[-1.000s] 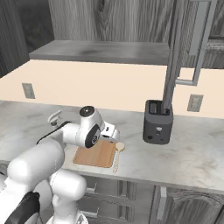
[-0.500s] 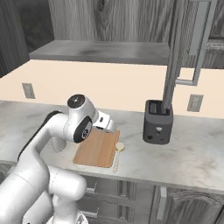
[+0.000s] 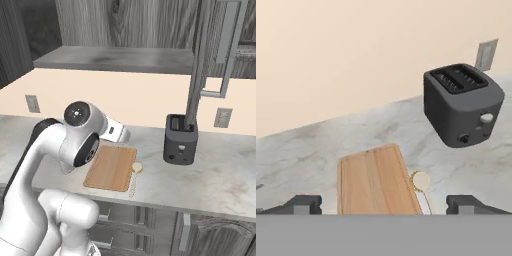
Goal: Grab the spray bottle from the cabinet, then place it next to the cutting board for sanitizing. Then grab the dish brush from the countertop next to the sink and place it next to the cutting board.
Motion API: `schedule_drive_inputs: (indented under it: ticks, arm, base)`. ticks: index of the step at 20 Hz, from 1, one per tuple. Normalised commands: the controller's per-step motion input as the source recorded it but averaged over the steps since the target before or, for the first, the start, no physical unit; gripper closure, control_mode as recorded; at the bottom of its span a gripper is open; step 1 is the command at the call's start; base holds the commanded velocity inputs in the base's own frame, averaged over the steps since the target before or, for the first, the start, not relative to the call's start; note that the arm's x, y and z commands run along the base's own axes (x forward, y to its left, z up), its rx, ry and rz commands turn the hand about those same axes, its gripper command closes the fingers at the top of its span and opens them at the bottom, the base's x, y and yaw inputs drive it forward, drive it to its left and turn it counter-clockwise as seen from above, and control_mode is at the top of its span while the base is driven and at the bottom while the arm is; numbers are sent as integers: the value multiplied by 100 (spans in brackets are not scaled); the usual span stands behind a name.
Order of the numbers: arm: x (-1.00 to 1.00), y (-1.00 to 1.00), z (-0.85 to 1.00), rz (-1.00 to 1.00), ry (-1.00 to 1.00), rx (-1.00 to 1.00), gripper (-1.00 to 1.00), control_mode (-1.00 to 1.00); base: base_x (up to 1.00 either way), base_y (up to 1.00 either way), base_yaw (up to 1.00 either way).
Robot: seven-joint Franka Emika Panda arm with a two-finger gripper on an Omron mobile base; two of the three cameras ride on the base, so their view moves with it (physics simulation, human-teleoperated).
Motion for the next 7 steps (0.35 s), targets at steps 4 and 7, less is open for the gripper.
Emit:
schedule_drive_inputs:
  ticks: [4,7]
  arm:
    - [-45,8,93,-1,-14,6,-100,-100]
    - [-63,8,93,-1,-12,3,-100,-100]
  base:
    - [0,0,0]
    - [0,0,0]
